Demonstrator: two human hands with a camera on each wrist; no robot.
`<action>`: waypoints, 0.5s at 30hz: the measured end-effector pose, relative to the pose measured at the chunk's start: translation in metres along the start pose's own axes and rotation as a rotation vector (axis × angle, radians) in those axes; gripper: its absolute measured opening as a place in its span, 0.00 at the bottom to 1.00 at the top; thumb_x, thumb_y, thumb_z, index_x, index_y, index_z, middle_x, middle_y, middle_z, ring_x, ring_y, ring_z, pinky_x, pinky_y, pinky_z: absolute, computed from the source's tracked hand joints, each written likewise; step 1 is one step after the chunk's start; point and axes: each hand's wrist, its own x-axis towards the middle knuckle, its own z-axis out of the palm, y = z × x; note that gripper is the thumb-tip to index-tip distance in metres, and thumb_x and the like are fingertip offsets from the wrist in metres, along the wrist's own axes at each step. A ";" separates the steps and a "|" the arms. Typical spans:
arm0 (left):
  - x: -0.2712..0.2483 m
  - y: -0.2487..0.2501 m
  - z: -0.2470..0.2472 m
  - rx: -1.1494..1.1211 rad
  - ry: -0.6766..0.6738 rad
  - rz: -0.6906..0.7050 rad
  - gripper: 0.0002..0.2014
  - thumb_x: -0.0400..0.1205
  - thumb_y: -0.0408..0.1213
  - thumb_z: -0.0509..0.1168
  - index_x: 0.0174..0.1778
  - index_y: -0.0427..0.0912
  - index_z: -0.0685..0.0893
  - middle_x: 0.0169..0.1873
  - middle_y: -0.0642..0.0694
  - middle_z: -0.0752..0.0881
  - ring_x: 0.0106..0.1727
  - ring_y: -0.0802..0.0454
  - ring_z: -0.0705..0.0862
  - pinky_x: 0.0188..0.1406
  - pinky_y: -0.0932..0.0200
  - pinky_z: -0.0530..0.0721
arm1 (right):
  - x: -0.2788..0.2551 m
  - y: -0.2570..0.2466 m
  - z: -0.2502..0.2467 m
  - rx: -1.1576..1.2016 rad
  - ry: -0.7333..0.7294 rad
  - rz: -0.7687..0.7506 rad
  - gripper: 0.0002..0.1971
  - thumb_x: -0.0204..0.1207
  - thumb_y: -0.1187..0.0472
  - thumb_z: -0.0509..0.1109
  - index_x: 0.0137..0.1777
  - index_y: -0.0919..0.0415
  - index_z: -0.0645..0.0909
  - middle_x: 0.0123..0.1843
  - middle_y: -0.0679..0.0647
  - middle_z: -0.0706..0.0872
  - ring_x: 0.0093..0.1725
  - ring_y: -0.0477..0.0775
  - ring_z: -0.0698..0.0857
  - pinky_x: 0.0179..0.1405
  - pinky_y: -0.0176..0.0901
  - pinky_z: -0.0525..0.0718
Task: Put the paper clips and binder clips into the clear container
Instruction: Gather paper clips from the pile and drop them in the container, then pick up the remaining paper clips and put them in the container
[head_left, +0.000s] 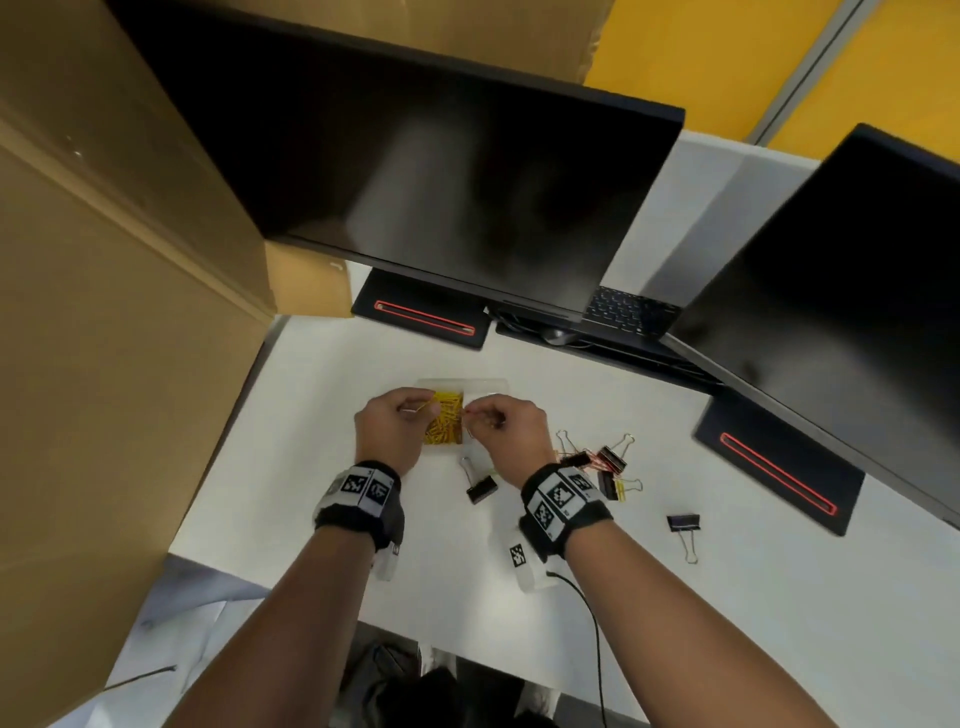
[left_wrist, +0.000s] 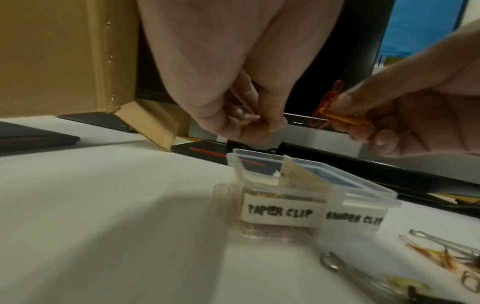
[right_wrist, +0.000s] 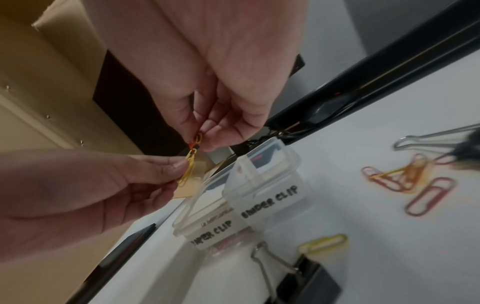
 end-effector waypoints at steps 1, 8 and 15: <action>0.003 -0.001 -0.002 0.015 -0.015 0.000 0.05 0.76 0.40 0.77 0.45 0.52 0.91 0.39 0.52 0.90 0.39 0.61 0.88 0.38 0.78 0.79 | 0.005 -0.002 0.007 -0.028 -0.010 0.002 0.05 0.73 0.63 0.74 0.47 0.57 0.90 0.40 0.51 0.91 0.41 0.47 0.87 0.43 0.30 0.84; 0.012 -0.006 -0.004 0.034 -0.109 -0.019 0.10 0.74 0.39 0.78 0.50 0.48 0.91 0.39 0.54 0.91 0.43 0.61 0.89 0.43 0.73 0.84 | 0.011 -0.007 0.016 -0.192 -0.063 -0.067 0.11 0.77 0.66 0.67 0.51 0.55 0.90 0.41 0.51 0.91 0.39 0.46 0.87 0.42 0.28 0.82; -0.001 0.007 0.012 0.110 -0.026 0.168 0.10 0.78 0.48 0.73 0.52 0.49 0.91 0.46 0.55 0.91 0.46 0.63 0.88 0.51 0.66 0.85 | -0.011 0.015 -0.015 -0.121 -0.004 -0.008 0.11 0.77 0.68 0.67 0.52 0.56 0.89 0.43 0.47 0.90 0.40 0.37 0.85 0.45 0.26 0.81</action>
